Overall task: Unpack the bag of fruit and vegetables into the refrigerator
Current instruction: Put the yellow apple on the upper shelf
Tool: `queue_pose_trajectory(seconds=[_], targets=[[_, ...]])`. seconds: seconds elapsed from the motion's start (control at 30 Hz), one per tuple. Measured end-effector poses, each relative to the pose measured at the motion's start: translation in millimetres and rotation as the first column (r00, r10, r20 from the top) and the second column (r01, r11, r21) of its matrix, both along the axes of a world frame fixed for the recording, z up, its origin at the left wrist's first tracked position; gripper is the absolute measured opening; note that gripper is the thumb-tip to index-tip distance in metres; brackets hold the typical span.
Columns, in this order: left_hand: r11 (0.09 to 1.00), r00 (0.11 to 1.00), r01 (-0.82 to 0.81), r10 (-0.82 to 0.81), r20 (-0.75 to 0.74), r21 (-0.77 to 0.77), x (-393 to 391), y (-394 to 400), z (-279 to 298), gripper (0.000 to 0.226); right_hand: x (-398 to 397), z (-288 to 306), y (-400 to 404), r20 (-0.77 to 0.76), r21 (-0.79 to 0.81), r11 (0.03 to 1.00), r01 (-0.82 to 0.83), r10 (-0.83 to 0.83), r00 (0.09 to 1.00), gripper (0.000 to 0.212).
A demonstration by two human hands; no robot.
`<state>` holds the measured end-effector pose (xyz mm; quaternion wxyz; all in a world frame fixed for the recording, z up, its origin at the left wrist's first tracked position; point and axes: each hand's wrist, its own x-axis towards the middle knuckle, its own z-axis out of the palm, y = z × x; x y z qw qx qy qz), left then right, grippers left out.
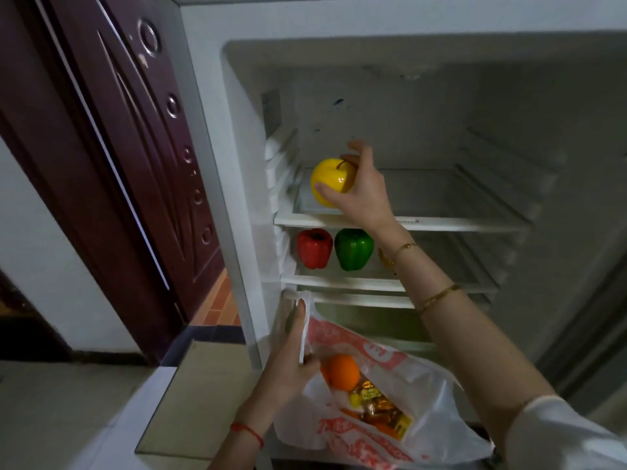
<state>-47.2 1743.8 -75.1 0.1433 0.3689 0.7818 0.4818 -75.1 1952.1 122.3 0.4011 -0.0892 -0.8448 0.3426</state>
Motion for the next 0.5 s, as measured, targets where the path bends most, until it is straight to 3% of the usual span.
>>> queue_pose_trajectory(seconds=[0.2, 0.5], targets=[[1.000, 1.000, -0.024, 0.024, 0.010, -0.006, -4, 0, 4, 0.106, -43, -12, 6, 0.101, -0.028, 0.999, -0.035, 0.038, 0.994, 0.087], [1.000, 1.000, 0.014, -0.014, -0.012, -0.001, -5, -2, 5, 0.103, -32, -16, 5, 0.079, -0.040, 0.999, -0.020, 0.023, 0.997, 0.099]])
